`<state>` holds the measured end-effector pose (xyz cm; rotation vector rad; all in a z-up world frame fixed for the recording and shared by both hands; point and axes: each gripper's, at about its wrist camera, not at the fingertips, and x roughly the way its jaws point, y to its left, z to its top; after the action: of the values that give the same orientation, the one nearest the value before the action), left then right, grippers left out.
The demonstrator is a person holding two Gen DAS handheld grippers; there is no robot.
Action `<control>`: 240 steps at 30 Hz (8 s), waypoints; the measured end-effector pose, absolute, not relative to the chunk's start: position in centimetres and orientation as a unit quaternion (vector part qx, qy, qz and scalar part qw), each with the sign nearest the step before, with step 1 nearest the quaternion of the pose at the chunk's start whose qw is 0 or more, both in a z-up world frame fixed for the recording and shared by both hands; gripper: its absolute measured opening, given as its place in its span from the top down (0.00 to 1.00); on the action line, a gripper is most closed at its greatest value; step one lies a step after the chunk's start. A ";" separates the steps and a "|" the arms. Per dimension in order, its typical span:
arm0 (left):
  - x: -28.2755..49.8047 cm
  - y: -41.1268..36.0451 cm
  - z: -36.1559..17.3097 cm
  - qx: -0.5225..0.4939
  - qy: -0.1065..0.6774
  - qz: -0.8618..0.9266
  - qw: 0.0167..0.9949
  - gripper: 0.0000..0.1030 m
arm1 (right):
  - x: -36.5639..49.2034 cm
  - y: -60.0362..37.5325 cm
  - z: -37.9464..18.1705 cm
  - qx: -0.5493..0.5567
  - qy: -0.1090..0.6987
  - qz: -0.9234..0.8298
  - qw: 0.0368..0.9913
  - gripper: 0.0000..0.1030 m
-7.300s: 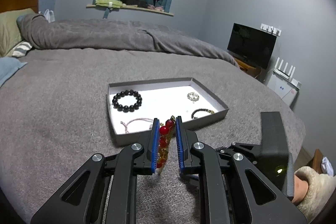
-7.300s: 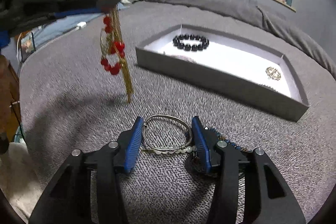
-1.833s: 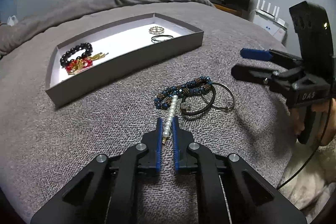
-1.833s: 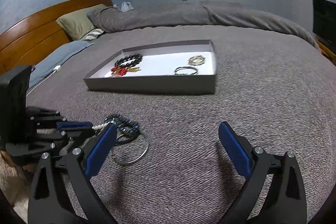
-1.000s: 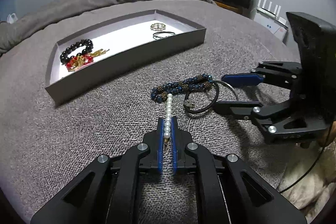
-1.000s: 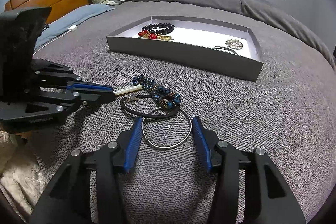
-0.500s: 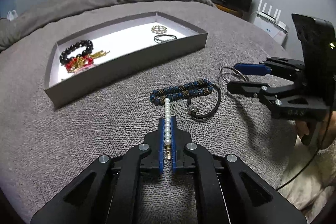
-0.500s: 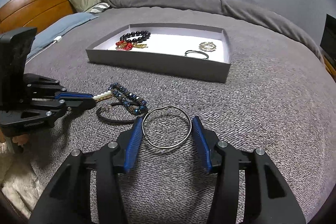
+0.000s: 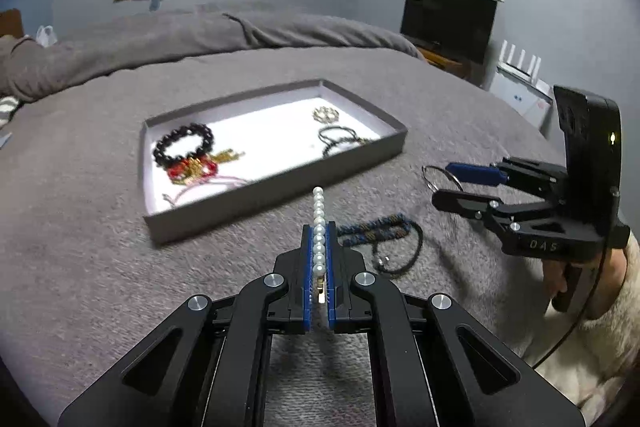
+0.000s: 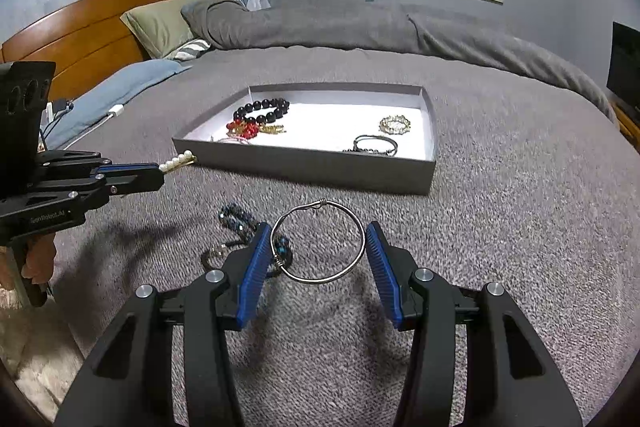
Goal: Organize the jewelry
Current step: 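Lift the pearl strand with the left tool while the right tool lifts the silver hoop, then lower the pearl strand and silver hoop into the tray and open both tools, then withdraw both tools toward the blue bead bracelet and black hair tie, then grasp the blue bead bracelet with the left tool while the right tool approaches the black hair tie, then grasp the black cord hair tie with the right tool, then carry the blue bracelet with the left tool while the right tool carries the hair tie to the tray, then lower both items into the tray and open both tools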
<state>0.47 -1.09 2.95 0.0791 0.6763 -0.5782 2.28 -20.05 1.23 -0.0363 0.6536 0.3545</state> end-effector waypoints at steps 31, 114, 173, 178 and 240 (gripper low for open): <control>21.7 -3.6 3.3 0.074 0.391 -0.223 0.890 0.94 | 24.3 -17.9 3.0 -0.056 0.368 0.148 0.916 0.53; 4.8 -1.0 2.0 0.027 0.356 -0.143 0.923 0.31 | 4.0 -21.9 3.9 0.032 0.311 0.105 0.944 0.13; 5.4 -1.7 0.8 0.017 0.360 -0.217 0.907 0.92 | 2.7 -18.3 -1.1 -0.015 0.373 0.197 0.906 0.51; 5.6 -1.4 0.4 0.023 0.366 -0.214 0.905 0.92 | 3.1 -17.8 -1.7 -0.019 0.390 0.197 0.899 0.70; 19.1 -3.4 -0.8 -0.014 0.425 -0.208 0.881 0.92 | 21.9 -17.9 0.4 0.026 0.366 0.131 0.921 0.96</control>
<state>19.13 -3.39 -0.78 -0.0288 0.8855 -0.4334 21.90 -17.88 0.36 0.0525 0.7529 0.2692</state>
